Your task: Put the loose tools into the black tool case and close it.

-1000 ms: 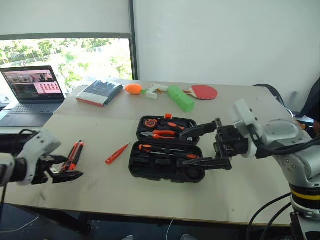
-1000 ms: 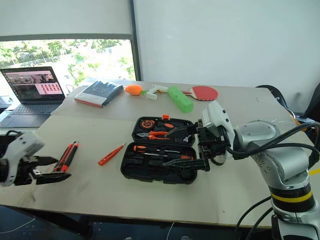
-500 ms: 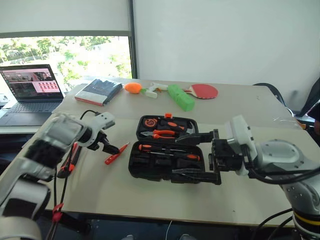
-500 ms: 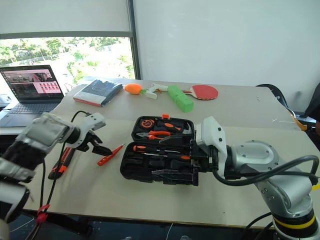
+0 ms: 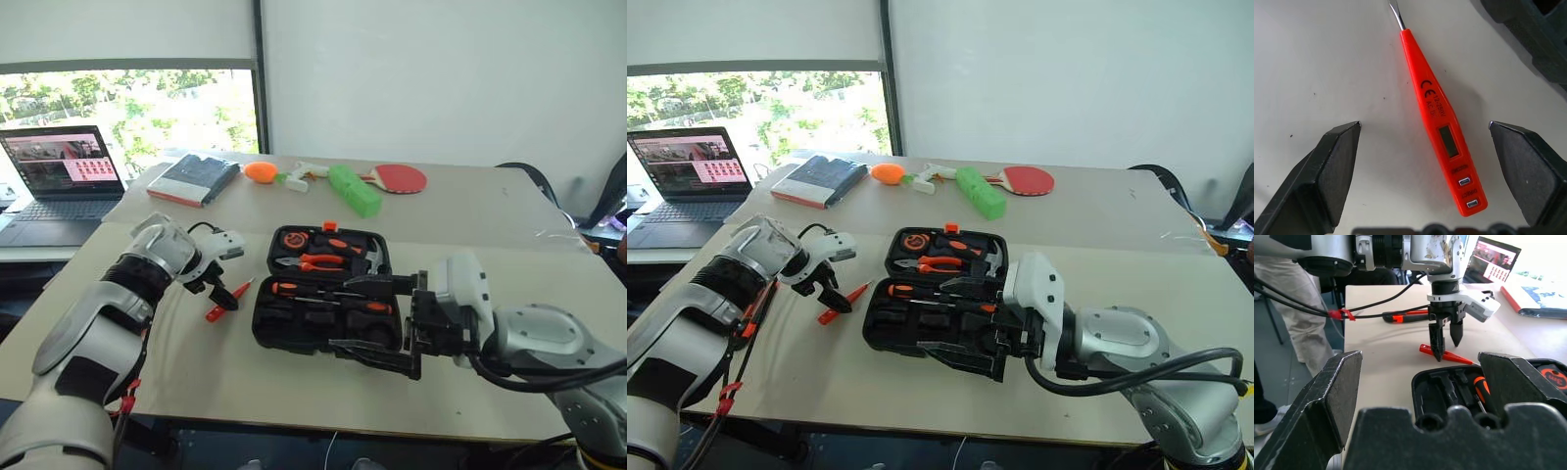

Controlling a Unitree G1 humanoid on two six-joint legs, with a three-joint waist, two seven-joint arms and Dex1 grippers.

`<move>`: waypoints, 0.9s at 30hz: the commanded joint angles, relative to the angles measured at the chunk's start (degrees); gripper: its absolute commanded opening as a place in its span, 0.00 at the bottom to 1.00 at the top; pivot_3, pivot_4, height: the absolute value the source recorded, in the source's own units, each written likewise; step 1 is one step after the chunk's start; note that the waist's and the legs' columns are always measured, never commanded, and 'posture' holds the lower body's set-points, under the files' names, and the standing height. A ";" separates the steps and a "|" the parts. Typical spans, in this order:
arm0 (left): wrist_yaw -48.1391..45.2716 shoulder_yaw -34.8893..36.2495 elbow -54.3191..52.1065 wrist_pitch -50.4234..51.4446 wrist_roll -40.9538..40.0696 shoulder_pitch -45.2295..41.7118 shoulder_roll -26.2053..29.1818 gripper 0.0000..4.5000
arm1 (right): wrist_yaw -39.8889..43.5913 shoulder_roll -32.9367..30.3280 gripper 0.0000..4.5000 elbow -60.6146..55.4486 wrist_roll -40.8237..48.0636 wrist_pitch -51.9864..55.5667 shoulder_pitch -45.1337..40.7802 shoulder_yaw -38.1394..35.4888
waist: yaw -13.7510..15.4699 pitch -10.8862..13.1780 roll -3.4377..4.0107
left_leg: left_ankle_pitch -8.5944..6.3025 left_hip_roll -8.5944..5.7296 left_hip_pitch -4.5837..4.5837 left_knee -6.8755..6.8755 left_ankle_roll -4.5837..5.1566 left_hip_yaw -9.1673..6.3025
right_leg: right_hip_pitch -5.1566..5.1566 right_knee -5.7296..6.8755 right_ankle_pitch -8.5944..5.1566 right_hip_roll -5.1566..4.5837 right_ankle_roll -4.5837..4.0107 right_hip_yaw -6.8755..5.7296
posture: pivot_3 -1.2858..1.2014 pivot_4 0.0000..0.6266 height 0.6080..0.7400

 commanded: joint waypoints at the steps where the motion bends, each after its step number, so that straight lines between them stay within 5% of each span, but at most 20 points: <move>1: -2.00 0.14 1.05 -0.51 2.23 -0.65 -0.89 0.89 | -1.43 0.46 1.00 -2.15 0.53 -1.73 0.12 0.06 | 0.00 0.00 0.00 | 0.00 0.00 0.00 0.00 0.00 0.00 | 0.00 0.00 0.00 0.00 0.00 0.00 | 0.52 0.24 0.97; 2: -2.40 0.09 1.08 -0.50 2.60 -0.47 -1.12 0.86 | -1.52 0.48 1.00 -2.13 0.46 -1.83 0.16 0.14 | -0.01 0.00 0.00 | 0.00 0.00 0.00 0.00 0.00 0.00 | 0.00 0.00 0.00 0.00 0.00 0.00 | 0.52 0.24 0.97; 12: -3.00 1.45 2.03 -0.04 5.29 0.86 -1.10 0.09 | -2.07 0.21 1.00 -1.91 0.25 -2.25 -0.14 0.73 | -0.04 0.00 0.00 | -0.01 0.00 0.00 0.00 0.01 -0.02 | 0.01 0.00 0.00 0.00 0.01 0.00 | 0.52 0.24 0.97; 20: 0.90 5.77 8.72 -4.44 6.85 -0.53 0.09 0.09 | -1.16 -1.02 1.00 -0.83 0.38 -2.06 -0.37 -0.01 | -0.62 -0.01 -0.01 | 0.00 0.00 0.06 0.02 0.02 -0.06 | 0.04 0.09 0.00 0.01 0.00 0.00 | 0.52 0.24 0.97; 27: 7.28 14.04 15.83 -20.80 4.74 -7.37 0.52 0.09 | 0.03 -4.26 1.00 0.60 0.63 -1.48 2.33 -2.98 | -0.75 0.02 -0.13 | 0.01 0.00 -0.02 0.04 0.02 -0.19 | 0.04 0.04 0.02 0.01 0.00 -0.09 | 0.52 0.24 0.97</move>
